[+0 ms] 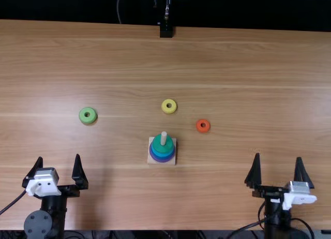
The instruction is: Build the Hanoi tower: stack the rings onto the peg from bottom to top in this color order: purple, dark blue, light blue, dark green, light green, yellow, orange.
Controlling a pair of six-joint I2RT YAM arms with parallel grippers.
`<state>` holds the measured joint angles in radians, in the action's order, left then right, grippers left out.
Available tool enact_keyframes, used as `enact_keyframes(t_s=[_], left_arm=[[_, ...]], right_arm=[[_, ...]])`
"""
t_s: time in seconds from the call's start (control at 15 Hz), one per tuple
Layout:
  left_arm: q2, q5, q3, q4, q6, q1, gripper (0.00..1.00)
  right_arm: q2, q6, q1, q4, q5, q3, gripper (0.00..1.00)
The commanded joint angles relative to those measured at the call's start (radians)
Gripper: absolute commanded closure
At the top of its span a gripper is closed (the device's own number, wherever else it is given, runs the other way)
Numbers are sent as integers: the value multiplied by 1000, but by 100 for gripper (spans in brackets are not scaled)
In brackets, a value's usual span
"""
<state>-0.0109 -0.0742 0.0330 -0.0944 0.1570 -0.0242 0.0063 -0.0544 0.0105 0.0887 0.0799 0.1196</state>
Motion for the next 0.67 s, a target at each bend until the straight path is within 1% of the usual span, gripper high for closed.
enact_keyframes(t_s=[0.0, 0.13, 0.2, 0.27, 0.33, 0.6], left_arm=[[11, 1, -33, -7, -10, 7, 0], [11, 1, -33, -7, -10, 7, 0], [11, 1, -33, -7, -10, 7, 0], [11, 1, -33, -7, -10, 7, 0], [11, 1, -33, -7, -10, 7, 0], [11, 1, -33, -7, -10, 7, 0]], right_arm=[[-6, -5, -12, 6, 8, -38, 0], [-6, -5, -12, 6, 8, -98, 0], [-6, -3, -14, -18, 7, -104, 0], [-6, 3, -14, -62, 7, -104, 0], [-6, 1, -14, -127, 7, -104, 0], [-6, -1, -12, -136, 7, -104, 0]])
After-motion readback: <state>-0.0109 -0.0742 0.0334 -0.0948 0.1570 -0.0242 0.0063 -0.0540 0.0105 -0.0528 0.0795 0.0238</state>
